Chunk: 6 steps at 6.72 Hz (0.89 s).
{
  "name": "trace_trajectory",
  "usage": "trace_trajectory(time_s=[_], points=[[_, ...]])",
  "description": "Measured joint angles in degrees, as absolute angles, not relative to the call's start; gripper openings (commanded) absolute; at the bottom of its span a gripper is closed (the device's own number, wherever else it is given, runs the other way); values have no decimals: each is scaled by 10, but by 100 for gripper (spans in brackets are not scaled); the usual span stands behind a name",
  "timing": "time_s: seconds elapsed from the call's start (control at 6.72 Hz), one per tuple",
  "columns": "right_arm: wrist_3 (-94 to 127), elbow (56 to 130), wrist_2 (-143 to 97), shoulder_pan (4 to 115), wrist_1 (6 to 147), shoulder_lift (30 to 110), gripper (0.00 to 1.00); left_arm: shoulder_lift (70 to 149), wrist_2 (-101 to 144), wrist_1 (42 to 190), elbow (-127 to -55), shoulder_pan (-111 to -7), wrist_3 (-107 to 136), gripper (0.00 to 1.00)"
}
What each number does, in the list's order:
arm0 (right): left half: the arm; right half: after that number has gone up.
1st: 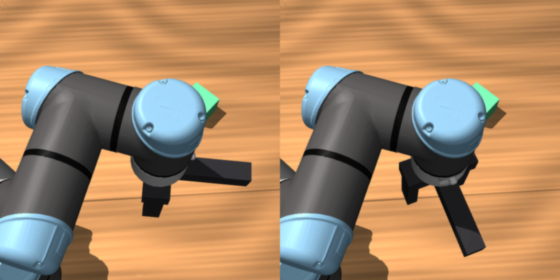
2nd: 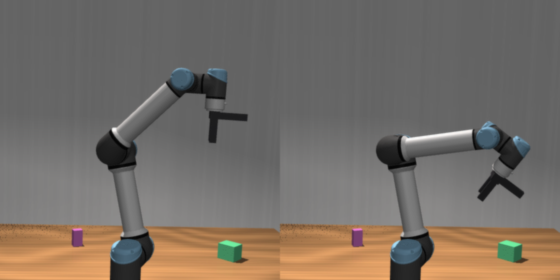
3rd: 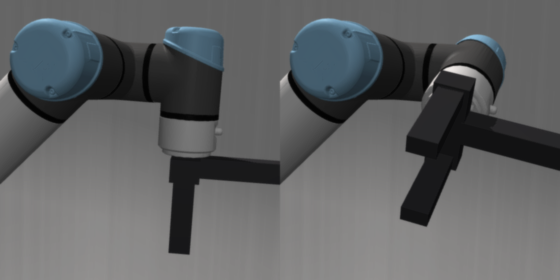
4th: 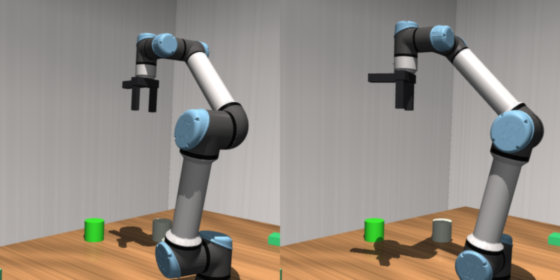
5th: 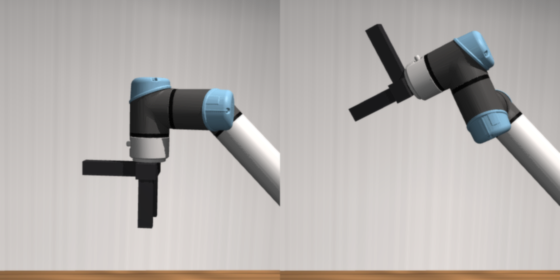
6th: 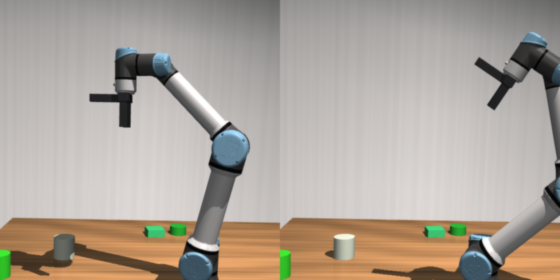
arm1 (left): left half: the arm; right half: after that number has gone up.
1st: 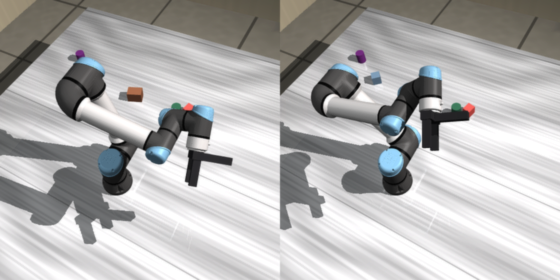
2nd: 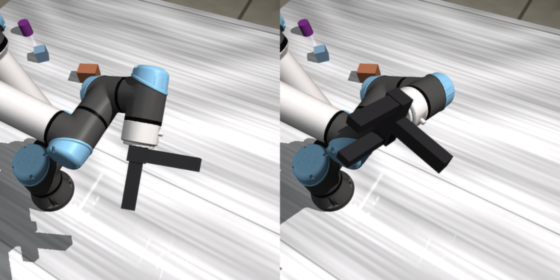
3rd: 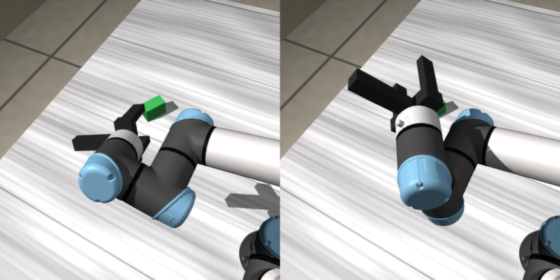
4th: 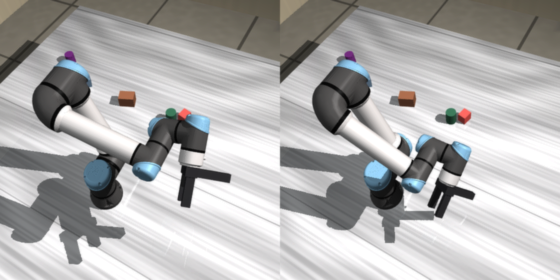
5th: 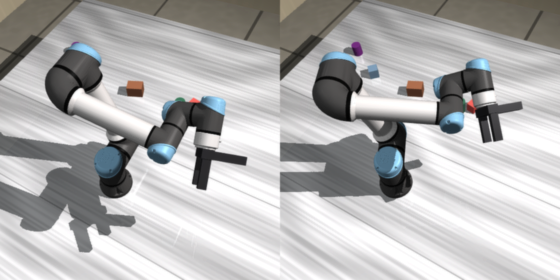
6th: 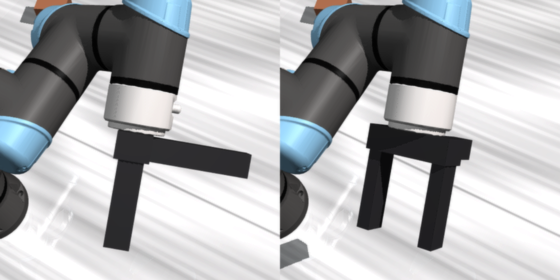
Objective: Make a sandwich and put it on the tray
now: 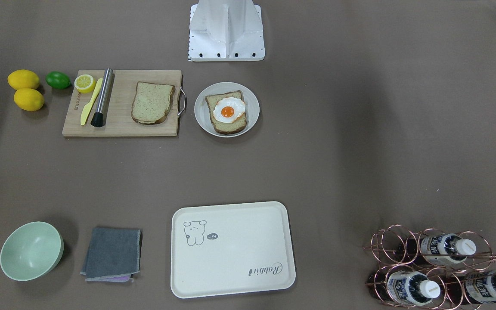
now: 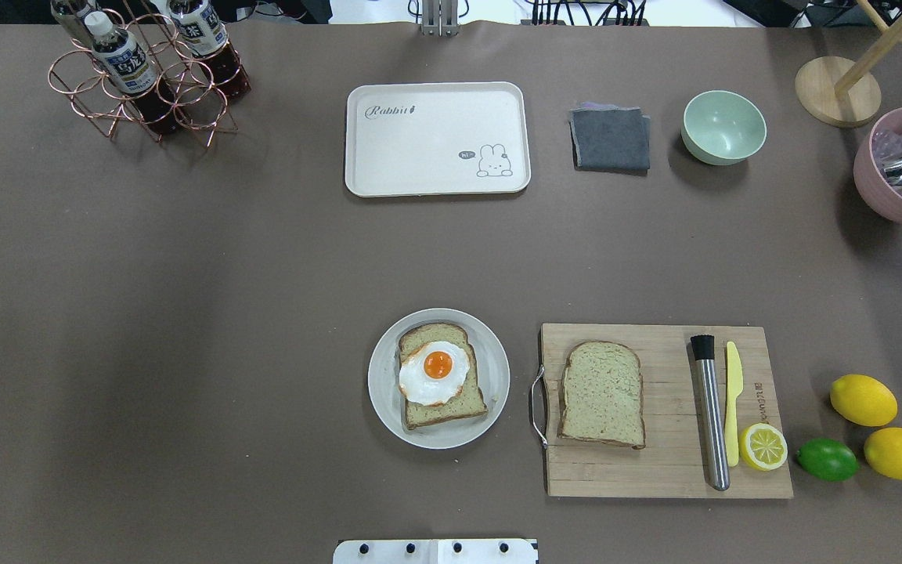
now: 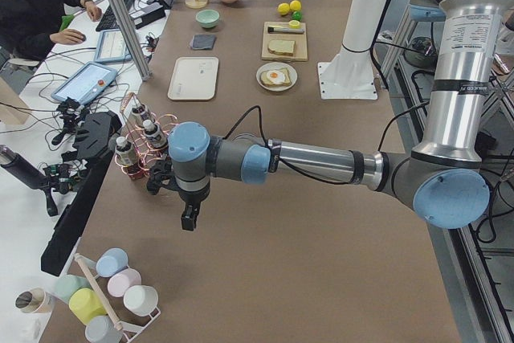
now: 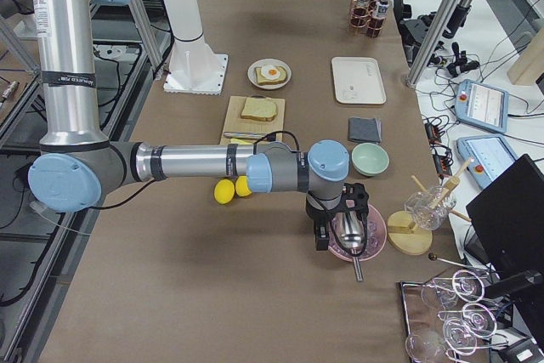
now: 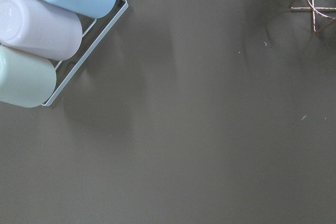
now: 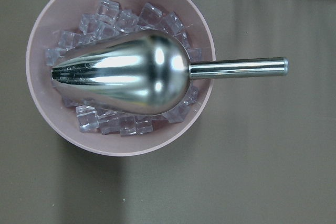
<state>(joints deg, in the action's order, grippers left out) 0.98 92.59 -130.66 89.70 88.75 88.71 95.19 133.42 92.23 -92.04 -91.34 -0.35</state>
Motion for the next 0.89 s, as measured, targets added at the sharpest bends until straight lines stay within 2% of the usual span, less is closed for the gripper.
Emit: trace_trajectory(time_s=[0.89], points=[[15,926,-1305,897,887,885,100,951,1345,920,-919,-913,-4,98]])
